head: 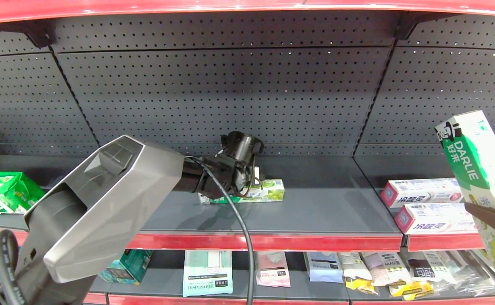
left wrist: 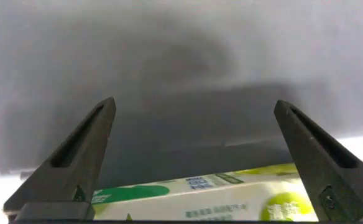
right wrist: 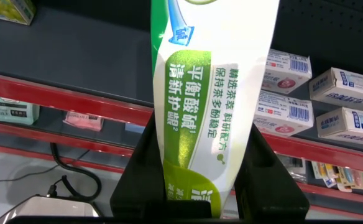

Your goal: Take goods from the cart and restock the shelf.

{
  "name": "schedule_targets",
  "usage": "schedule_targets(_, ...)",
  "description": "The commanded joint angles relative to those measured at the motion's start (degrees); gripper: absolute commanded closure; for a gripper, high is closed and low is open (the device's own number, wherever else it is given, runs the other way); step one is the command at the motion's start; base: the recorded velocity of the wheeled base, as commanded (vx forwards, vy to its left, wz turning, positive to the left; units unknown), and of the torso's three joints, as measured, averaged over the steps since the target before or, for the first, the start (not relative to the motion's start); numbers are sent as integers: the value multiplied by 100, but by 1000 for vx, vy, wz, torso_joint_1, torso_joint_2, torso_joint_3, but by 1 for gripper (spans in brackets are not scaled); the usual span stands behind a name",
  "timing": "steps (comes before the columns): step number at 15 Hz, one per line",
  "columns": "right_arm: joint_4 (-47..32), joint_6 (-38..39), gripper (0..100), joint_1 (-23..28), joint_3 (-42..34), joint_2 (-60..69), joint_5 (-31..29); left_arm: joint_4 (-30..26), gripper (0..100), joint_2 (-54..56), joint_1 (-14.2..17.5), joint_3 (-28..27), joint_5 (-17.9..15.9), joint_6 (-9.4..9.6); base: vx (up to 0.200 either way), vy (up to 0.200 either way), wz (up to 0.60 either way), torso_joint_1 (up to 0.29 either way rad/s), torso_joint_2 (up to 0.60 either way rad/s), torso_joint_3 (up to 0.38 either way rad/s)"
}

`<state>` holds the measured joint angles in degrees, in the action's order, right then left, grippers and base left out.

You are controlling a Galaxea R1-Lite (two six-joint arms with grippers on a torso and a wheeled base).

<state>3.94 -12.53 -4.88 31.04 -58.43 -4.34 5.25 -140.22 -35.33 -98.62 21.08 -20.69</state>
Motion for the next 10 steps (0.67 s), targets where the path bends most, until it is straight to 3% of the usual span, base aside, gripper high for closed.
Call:
schedule_targets(1,2,-4,100,4,8,-19,3,2,0,-41,0,10,-7,-5,0,0,0,0,0,0)
schedule_targets(6,11,-4,100,-5,8,-55,38,2,0,-6,-18,159,-42,-14,0,0,0,0,0,0)
schedule_targets(10,11,-4,100,-5,25,-63,38,11,0,276,-62,695,-227,-85,0,0,0,0,0,0)
